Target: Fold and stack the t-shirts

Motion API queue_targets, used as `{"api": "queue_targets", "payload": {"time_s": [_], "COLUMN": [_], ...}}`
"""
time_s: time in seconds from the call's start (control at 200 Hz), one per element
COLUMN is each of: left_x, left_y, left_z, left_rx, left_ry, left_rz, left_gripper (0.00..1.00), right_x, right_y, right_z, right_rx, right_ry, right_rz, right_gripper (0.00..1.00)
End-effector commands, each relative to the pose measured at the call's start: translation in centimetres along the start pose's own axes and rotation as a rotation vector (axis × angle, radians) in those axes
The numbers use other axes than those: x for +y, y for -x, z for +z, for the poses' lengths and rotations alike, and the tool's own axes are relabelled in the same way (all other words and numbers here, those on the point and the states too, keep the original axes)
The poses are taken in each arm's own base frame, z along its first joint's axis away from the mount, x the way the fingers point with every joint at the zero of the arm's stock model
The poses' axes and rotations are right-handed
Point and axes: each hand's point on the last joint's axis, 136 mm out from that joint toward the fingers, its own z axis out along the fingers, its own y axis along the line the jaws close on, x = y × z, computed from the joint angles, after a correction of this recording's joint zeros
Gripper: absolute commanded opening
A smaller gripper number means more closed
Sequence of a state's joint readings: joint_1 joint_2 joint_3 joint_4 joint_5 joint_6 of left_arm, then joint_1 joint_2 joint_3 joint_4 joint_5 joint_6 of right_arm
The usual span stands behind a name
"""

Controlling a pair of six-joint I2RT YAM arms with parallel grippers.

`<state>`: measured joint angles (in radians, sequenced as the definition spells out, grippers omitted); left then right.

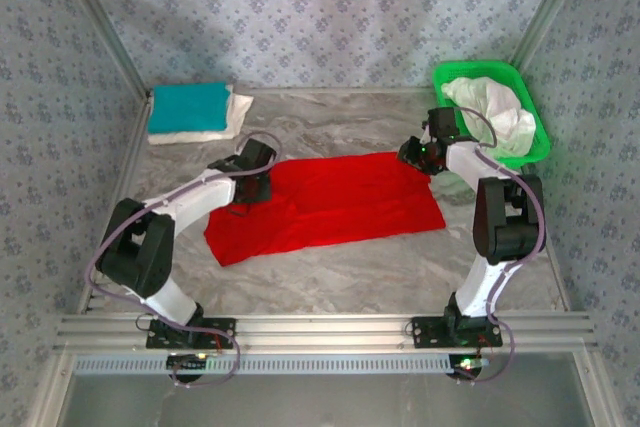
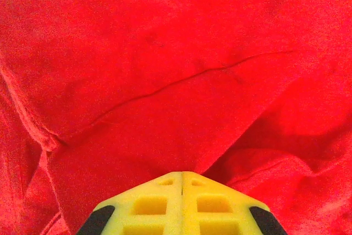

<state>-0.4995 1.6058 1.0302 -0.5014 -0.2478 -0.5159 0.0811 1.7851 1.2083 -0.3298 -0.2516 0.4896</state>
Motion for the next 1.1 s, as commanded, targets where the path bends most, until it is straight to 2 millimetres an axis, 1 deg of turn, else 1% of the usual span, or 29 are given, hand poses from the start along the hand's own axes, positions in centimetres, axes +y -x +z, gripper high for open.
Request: {"api": "queue_targets", "payload": {"time_s": [0.0,0.19,0.26,0.31,0.415,0.52,0.625,0.725,0.764,0.849,0.909,0.919,0.939,0.989,1.004,1.024,1.094], "left_x": [1.1,0.6,0.0,-0.3,0.0,0.5,-0.1,-0.6,-0.6,-0.3,-0.6,-0.7,-0.6,-0.6,-0.6,-0.8,-0.6], "left_y": [-0.1,2.5,2.9,2.7,2.3,2.3,2.4,1.8,1.5,0.7,0.5,0.5,0.6,0.9,1.0,1.3,2.0], "left_z": [-0.1,-0.8,-1.2,-1.3,-1.2,-1.0,-1.5,-1.5,-1.4,-1.1,-1.2,-1.3,-1.4,-1.7,-1.9,-2.0,-2.4], "left_rx": [-0.015,-0.06,-0.071,-0.074,-0.073,-0.067,-0.064,-0.054,-0.044,-0.025,-0.021,-0.024,-0.027,-0.042,-0.048,-0.057,-0.084], "left_ry": [0.063,0.073,0.048,0.031,0.036,0.042,0.016,-0.009,-0.013,-0.009,-0.029,-0.031,-0.031,-0.033,-0.035,-0.041,-0.038], "left_rz": [-0.015,0.028,0.032,0.032,0.036,0.044,0.058,0.058,0.057,0.059,0.07,0.071,0.069,0.071,0.072,0.08,0.093], "left_gripper": [0.0,0.0,0.0,0.0,0.0,0.0,0.0,0.0,0.0,0.0,0.0,0.01,0.08,0.3,0.35,0.37,0.38], "right_x": [0.3,0.4,0.3,0.3,0.3,0.2,0.3,0.3,0.6,1.9,2.6,2.7,2.9,3.1,3.2,3.2,3.1], "right_y": [0.0,-0.3,-0.3,-0.2,-0.1,-0.4,-0.5,-0.4,-0.5,-0.9,-1.2,-1.2,-1.3,-1.4,-1.5,-1.5,-1.5], "right_z": [-0.6,-0.4,-0.7,-0.8,-0.7,-0.3,-0.2,-0.2,-0.2,0.0,0.3,0.3,0.4,0.6,0.7,0.8,1.0], "right_rx": [0.002,0.013,0.008,0.005,0.002,0.016,0.021,0.021,0.026,0.047,0.064,0.065,0.069,0.075,0.077,0.078,0.079], "right_ry": [0.012,0.018,0.016,0.015,0.016,0.022,0.026,0.027,0.039,0.079,0.076,0.077,0.083,0.094,0.096,0.095,0.089], "right_rz": [-0.006,-0.005,-0.007,-0.007,-0.008,-0.002,-0.003,-0.002,-0.004,-0.039,-0.068,-0.072,-0.076,-0.072,-0.071,-0.069,-0.066], "right_gripper": [0.34,0.34,0.34,0.34,0.35,0.35,0.35,0.35,0.35,0.35,0.35,0.35,0.35,0.35,0.35,0.35,0.35]}}
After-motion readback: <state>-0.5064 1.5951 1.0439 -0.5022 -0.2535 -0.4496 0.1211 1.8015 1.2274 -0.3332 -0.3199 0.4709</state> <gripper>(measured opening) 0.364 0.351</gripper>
